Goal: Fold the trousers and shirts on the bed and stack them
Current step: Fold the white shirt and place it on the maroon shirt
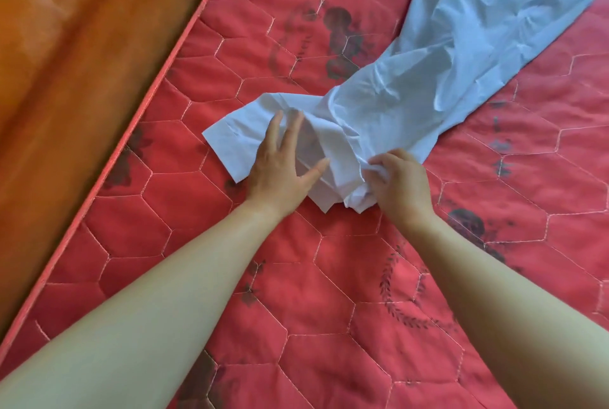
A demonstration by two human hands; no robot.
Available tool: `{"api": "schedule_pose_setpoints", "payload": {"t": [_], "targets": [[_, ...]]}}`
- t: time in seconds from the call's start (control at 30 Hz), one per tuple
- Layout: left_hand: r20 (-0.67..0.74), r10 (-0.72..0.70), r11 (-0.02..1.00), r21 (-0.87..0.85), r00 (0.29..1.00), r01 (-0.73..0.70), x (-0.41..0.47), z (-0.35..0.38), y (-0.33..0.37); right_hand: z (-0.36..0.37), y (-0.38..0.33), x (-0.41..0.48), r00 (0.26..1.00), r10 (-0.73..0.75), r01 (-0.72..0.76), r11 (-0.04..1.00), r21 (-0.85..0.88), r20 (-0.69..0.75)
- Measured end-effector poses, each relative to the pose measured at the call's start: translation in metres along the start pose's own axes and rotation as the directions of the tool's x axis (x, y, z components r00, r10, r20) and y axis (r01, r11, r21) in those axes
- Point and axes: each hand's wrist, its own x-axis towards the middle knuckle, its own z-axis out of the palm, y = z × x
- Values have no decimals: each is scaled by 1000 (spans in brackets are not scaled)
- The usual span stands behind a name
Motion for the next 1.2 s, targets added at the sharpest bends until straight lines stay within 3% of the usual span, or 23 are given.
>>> {"api": "schedule_pose_setpoints", "payload": {"t": [0.1,0.17,0.27,0.37,0.5,0.57,0.63,0.7,0.73,0.83,0.97,1.07,1.2], "targets": [[144,-22,993,-111,989,39,-1,4,4,-17,10,-23,998,14,-11,999,41,-67],[168,-3,994,-108,986,22,-16,7,11,-36,17,-53,995,48,-43,997,58,-87],[123,75,978,-205,990,-49,-52,13,23,-67,31,-103,992,109,-108,994,18,-65],[36,47,942,-334,998,-32,-86,20,28,-92,41,-139,988,139,-142,989,-35,-66],[77,-110,945,-301,991,128,-111,32,23,-103,31,-130,988,-77,66,994,-88,-134],[187,-185,919,-314,965,237,-116,40,23,-95,18,-112,989,-144,144,989,-43,-8],[280,-219,880,-357,935,313,-119,50,27,-83,10,-95,969,-127,135,991,-26,214],[286,-258,848,-391,923,358,-121,56,35,-73,12,-85,934,-82,135,982,-131,349],[262,-277,834,-412,925,367,-122,56,40,-74,13,-84,936,-71,134,977,-164,344],[154,-254,845,-445,955,296,-123,42,60,-100,11,-91,988,-82,94,992,-87,130],[18,-162,865,-479,987,150,-127,-19,108,-172,-13,-108,984,-85,100,991,92,-154],[-86,-57,909,-416,995,16,-130,-91,173,-249,-53,-113,961,-92,145,971,192,-259],[-234,139,931,-300,962,-207,-151,-210,290,-375,-126,-129,905,-242,321,928,189,-349]]}}
